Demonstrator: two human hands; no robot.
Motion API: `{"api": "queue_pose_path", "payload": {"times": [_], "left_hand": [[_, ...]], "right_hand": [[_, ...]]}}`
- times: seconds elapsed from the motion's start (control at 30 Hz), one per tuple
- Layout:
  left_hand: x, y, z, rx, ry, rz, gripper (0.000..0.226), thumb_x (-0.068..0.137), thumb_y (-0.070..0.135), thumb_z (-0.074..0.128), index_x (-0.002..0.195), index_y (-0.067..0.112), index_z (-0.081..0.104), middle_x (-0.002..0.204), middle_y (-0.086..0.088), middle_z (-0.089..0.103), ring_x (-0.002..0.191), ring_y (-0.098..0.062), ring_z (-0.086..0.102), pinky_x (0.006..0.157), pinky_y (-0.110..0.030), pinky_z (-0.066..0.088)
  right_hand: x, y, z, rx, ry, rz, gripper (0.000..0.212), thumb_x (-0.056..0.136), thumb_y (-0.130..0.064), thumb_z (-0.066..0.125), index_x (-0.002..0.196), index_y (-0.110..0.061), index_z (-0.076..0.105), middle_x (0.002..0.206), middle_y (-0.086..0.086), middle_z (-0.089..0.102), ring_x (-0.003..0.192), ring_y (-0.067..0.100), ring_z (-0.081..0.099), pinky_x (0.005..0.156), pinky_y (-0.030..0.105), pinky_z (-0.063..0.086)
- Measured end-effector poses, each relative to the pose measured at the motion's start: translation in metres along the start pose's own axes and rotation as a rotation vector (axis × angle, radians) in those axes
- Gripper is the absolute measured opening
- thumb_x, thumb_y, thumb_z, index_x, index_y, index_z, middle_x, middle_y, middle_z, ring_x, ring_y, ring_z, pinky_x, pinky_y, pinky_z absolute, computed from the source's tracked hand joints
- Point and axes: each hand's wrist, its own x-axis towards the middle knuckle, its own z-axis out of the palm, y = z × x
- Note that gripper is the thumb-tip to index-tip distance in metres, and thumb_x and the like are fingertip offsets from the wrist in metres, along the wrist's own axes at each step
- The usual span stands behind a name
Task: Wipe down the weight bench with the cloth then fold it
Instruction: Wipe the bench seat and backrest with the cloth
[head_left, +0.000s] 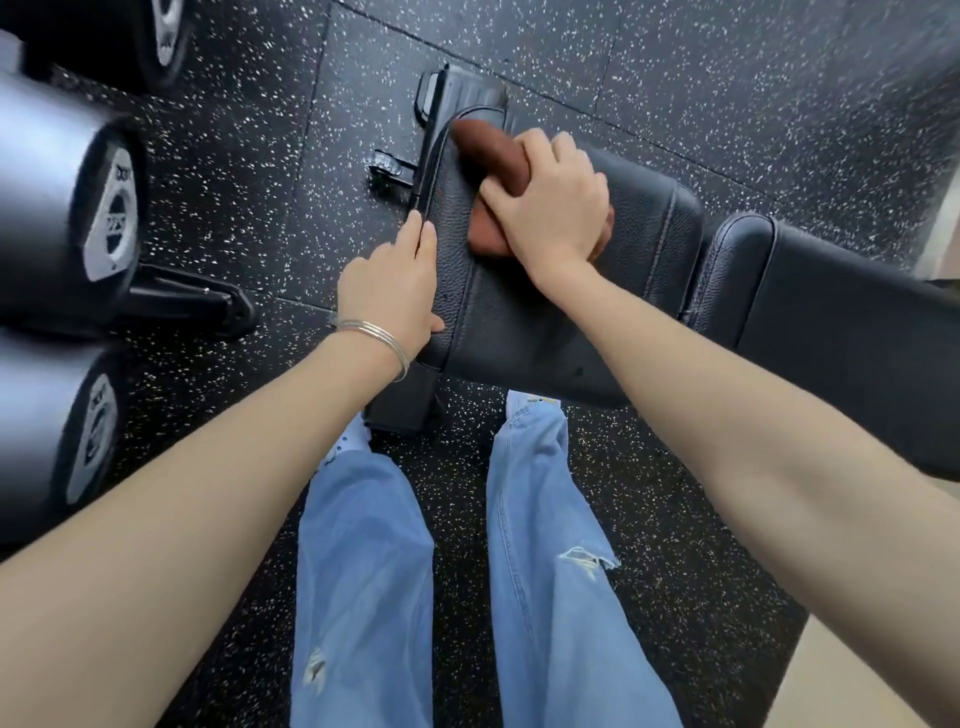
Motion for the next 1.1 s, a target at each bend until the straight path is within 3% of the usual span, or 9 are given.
{"api": "queue_pose_path", "payload": {"times": [0.07, 0.27, 0.4, 0.57, 0.67, 0.77, 0.87, 1.0, 1.1], "left_hand": [[-0.001, 0.005, 0.000, 0.027, 0.001, -0.028, 0.098, 0.081, 0.038, 0.070, 0.149, 0.007, 0.006, 0.159, -0.006, 0.003, 0.123, -0.029, 0.046, 0.088, -0.040, 0.043], [-0.001, 0.014, 0.003, 0.108, 0.020, -0.076, 0.094, 0.085, 0.028, 0.068, 0.149, 0.005, 0.002, 0.159, -0.009, 0.004, 0.120, -0.026, 0.049, 0.078, -0.035, 0.043], [-0.001, 0.016, 0.005, 0.082, 0.023, -0.070, 0.092, 0.086, 0.024, 0.067, 0.149, 0.004, 0.003, 0.158, -0.010, 0.004, 0.120, -0.027, 0.048, 0.081, -0.036, 0.045], [-0.002, 0.012, 0.012, -0.001, 0.050, -0.072, 0.091, 0.086, 0.022, 0.067, 0.149, 0.006, 0.002, 0.158, -0.009, 0.003, 0.121, -0.030, 0.046, 0.082, -0.038, 0.045], [-0.003, 0.008, 0.014, -0.039, 0.038, -0.059, 0.094, 0.086, 0.027, 0.067, 0.149, 0.009, -0.001, 0.159, -0.006, 0.001, 0.120, -0.030, 0.046, 0.079, -0.039, 0.045], [-0.005, -0.002, 0.014, -0.173, -0.018, -0.038, 0.092, 0.088, 0.034, 0.062, 0.150, 0.017, -0.003, 0.158, -0.003, 0.011, 0.123, -0.031, 0.046, 0.085, -0.043, 0.045], [-0.013, -0.020, 0.021, -0.330, -0.067, -0.043, 0.088, 0.090, 0.037, 0.059, 0.150, 0.023, -0.003, 0.144, -0.006, 0.039, 0.116, -0.034, 0.052, 0.083, -0.045, 0.045], [-0.033, -0.042, 0.033, -0.243, -0.108, -0.047, 0.079, 0.092, 0.036, 0.055, 0.150, 0.021, 0.004, 0.127, -0.009, 0.053, 0.111, -0.033, 0.054, 0.078, -0.042, 0.045], [-0.039, -0.056, 0.033, -0.184, -0.063, -0.090, 0.070, 0.094, 0.028, 0.053, 0.150, 0.017, 0.012, 0.125, -0.011, 0.053, 0.112, -0.033, 0.052, 0.081, -0.043, 0.044]], "right_hand": [[0.024, -0.002, -0.002, 0.019, 0.009, 0.063, 0.045, 0.075, -0.055, 0.049, 0.108, -0.026, 0.058, 0.108, 0.001, 0.059, 0.103, 0.024, 0.055, 0.082, 0.038, 0.038], [0.045, 0.016, -0.007, -0.012, -0.047, -0.039, 0.044, 0.077, -0.054, 0.046, 0.110, -0.027, 0.057, 0.111, 0.002, 0.059, 0.106, 0.026, 0.054, 0.085, 0.037, 0.039], [0.048, 0.046, -0.014, 0.040, -0.030, 0.154, 0.042, 0.077, -0.053, 0.048, 0.106, -0.025, 0.057, 0.110, 0.005, 0.060, 0.105, 0.029, 0.056, 0.083, 0.039, 0.042], [0.038, 0.119, -0.035, 0.052, -0.113, 0.485, 0.045, 0.079, -0.051, 0.049, 0.115, -0.024, 0.055, 0.123, 0.008, 0.059, 0.115, 0.031, 0.054, 0.096, 0.041, 0.043], [0.039, 0.109, -0.038, 0.067, -0.110, 0.566, 0.046, 0.081, -0.050, 0.050, 0.119, -0.024, 0.054, 0.127, 0.008, 0.057, 0.118, 0.031, 0.052, 0.100, 0.040, 0.040], [0.044, 0.058, -0.033, 0.073, -0.091, 0.459, 0.047, 0.082, -0.052, 0.051, 0.119, -0.025, 0.054, 0.125, 0.009, 0.057, 0.116, 0.031, 0.054, 0.098, 0.040, 0.042], [0.041, -0.015, -0.016, 0.092, -0.066, 0.200, 0.044, 0.081, -0.053, 0.052, 0.117, -0.027, 0.055, 0.120, 0.005, 0.057, 0.111, 0.028, 0.055, 0.093, 0.039, 0.042], [0.017, -0.050, -0.004, 0.043, 0.014, 0.139, 0.044, 0.079, -0.054, 0.053, 0.114, -0.027, 0.056, 0.113, 0.003, 0.057, 0.105, 0.026, 0.054, 0.086, 0.036, 0.038], [-0.036, -0.036, -0.001, 0.006, -0.033, -0.078, 0.043, 0.074, -0.049, 0.057, 0.107, -0.022, 0.062, 0.102, 0.009, 0.059, 0.095, 0.030, 0.054, 0.081, 0.039, 0.036]]}}
